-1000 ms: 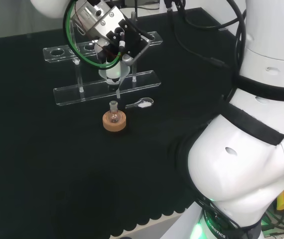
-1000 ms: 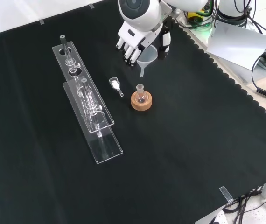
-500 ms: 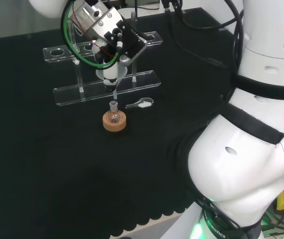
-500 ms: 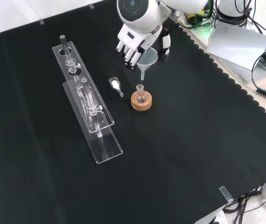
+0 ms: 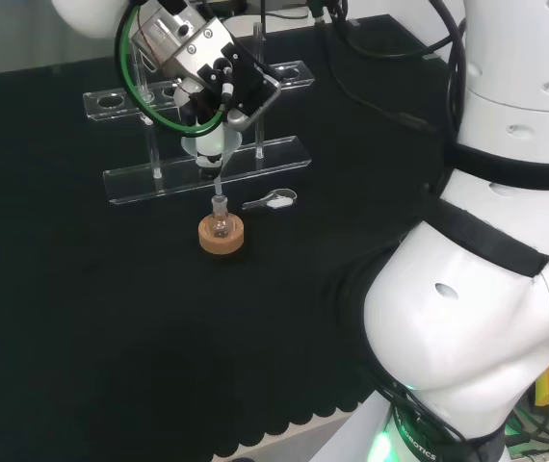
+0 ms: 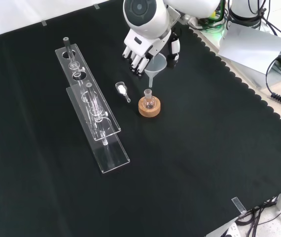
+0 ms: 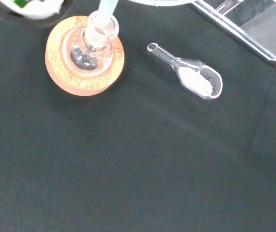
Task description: Place the funnel on the round-bottom flask.
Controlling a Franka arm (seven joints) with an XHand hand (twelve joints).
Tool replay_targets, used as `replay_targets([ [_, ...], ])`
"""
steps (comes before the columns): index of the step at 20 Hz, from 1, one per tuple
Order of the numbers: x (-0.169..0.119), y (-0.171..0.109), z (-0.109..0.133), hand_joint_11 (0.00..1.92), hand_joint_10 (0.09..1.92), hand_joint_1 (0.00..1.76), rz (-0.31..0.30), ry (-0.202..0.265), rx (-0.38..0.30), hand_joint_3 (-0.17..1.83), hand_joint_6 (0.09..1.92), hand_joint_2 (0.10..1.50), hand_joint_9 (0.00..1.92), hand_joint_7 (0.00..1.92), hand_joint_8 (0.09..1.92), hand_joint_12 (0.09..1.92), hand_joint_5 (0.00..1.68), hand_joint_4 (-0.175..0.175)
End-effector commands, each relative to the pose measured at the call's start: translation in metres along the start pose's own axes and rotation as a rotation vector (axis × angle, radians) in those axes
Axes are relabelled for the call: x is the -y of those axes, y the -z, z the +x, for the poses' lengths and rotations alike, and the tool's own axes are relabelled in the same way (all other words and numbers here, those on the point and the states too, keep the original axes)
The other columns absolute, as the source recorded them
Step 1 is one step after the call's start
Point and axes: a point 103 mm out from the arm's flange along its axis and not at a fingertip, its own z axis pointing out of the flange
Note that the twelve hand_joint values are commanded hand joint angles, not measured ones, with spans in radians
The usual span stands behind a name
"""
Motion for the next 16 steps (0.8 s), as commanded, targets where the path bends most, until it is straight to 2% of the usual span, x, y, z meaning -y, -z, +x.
replay_targets([
  [1, -0.002, 0.0, 0.0, 0.43, 0.72, 0.85, 0.003, -0.004, -0.002, 0.62, 0.76, 0.74, 0.96, 0.36, 0.73, 1.28, 0.45, -0.021],
  [8, -0.008, -0.002, 0.001, 0.43, 0.72, 0.85, 0.014, -0.004, -0.006, 0.62, 0.76, 0.74, 0.95, 0.36, 0.73, 1.28, 0.45, -0.021],
  [16, -0.015, -0.005, 0.004, 0.43, 0.72, 0.85, 0.0, 0.006, -0.008, 0.62, 0.76, 0.74, 0.95, 0.36, 0.73, 1.28, 0.45, -0.022],
])
